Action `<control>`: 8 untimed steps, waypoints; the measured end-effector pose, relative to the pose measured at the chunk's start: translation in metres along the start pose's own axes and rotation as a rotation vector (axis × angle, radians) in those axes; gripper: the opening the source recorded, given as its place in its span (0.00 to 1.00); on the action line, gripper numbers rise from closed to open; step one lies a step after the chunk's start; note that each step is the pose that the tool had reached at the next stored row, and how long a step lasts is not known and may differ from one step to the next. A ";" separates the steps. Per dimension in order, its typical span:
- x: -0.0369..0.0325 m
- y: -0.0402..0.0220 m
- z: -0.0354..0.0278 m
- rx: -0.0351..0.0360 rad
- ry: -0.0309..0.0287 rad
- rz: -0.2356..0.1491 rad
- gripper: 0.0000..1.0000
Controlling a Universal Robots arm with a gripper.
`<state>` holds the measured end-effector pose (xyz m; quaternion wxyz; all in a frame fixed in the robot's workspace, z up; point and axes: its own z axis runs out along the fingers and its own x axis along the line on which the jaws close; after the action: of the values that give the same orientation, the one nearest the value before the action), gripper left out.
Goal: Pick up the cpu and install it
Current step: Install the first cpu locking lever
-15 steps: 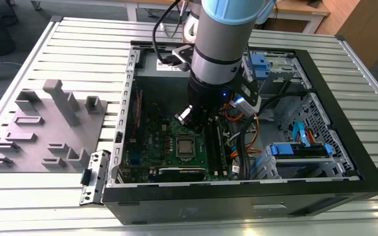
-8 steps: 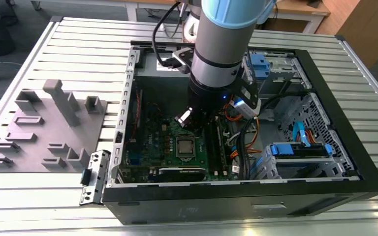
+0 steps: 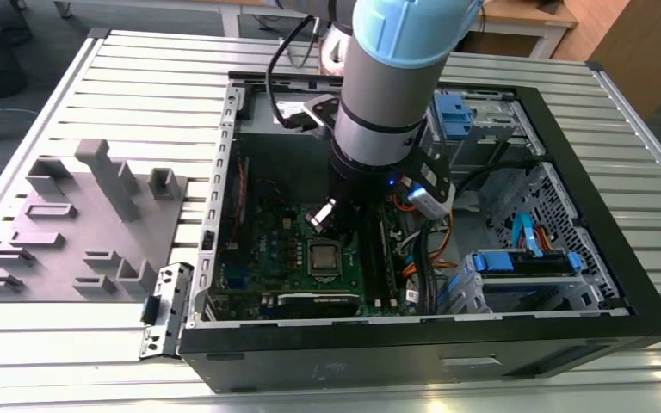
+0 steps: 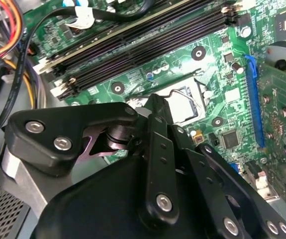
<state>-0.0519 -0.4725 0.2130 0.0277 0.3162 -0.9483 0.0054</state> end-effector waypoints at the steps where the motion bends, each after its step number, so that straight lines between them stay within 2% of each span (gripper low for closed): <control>1: 0.0003 -0.0006 0.0013 -0.0003 0.0004 0.000 0.11; 5: 0.0010 -0.0017 0.0054 -0.0012 0.0015 0.000 0.11; 8: 0.0010 -0.0017 0.0056 -0.0012 0.0018 0.000 0.11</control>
<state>-0.0519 -0.4746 0.2074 0.0287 0.3162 -0.9483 0.0051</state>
